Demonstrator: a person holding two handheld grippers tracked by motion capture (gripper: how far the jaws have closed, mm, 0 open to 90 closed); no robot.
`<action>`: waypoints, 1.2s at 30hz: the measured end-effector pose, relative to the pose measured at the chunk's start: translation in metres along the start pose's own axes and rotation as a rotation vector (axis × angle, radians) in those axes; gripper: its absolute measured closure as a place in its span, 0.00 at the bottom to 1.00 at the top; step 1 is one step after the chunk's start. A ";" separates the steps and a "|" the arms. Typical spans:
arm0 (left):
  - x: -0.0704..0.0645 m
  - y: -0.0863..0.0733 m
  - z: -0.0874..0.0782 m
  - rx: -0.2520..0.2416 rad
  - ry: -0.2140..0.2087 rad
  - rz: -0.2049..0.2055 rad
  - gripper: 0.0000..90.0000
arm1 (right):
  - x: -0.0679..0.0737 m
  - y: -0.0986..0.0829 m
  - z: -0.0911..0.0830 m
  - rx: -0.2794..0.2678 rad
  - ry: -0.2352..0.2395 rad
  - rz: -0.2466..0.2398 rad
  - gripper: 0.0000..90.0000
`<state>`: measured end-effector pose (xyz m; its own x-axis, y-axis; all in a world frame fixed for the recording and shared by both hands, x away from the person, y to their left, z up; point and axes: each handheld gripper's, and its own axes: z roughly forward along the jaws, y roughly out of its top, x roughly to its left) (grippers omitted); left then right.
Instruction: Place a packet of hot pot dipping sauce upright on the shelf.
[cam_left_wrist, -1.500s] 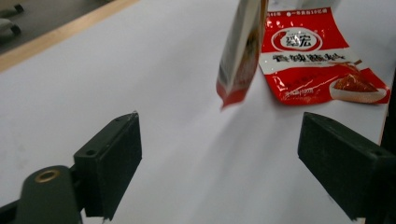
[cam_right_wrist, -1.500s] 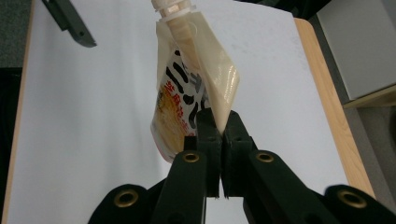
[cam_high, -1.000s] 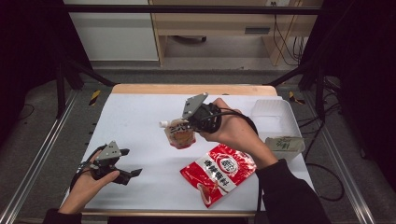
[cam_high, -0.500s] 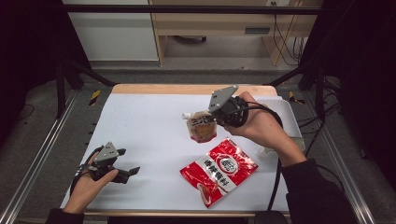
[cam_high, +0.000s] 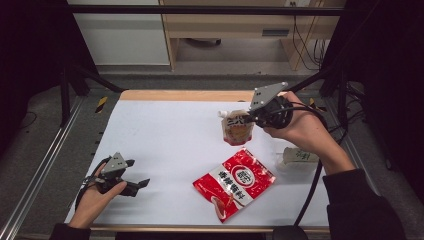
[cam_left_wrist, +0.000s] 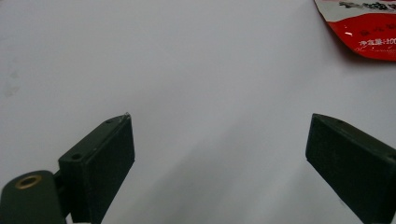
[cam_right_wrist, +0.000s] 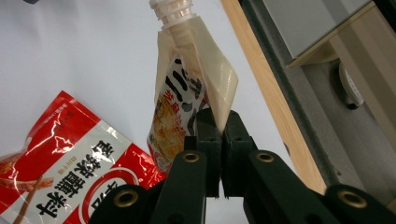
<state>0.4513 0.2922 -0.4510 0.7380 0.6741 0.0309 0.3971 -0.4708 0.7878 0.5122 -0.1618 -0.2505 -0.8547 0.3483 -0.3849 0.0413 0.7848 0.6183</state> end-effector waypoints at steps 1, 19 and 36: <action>0.000 0.000 0.000 0.001 -0.001 0.000 0.09 | -0.001 -0.002 -0.002 0.001 -0.005 0.004 0.98; 0.000 -0.001 0.001 0.008 -0.005 -0.002 0.09 | -0.021 -0.026 -0.023 0.002 -0.059 0.045 0.98; 0.000 -0.002 0.002 0.016 -0.014 -0.001 0.09 | -0.037 -0.057 -0.039 0.002 -0.107 0.110 0.98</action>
<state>0.4517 0.2924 -0.4533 0.7449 0.6669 0.0213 0.4068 -0.4792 0.7777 0.5212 -0.2391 -0.2449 -0.7849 0.4851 -0.3855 0.1330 0.7396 0.6598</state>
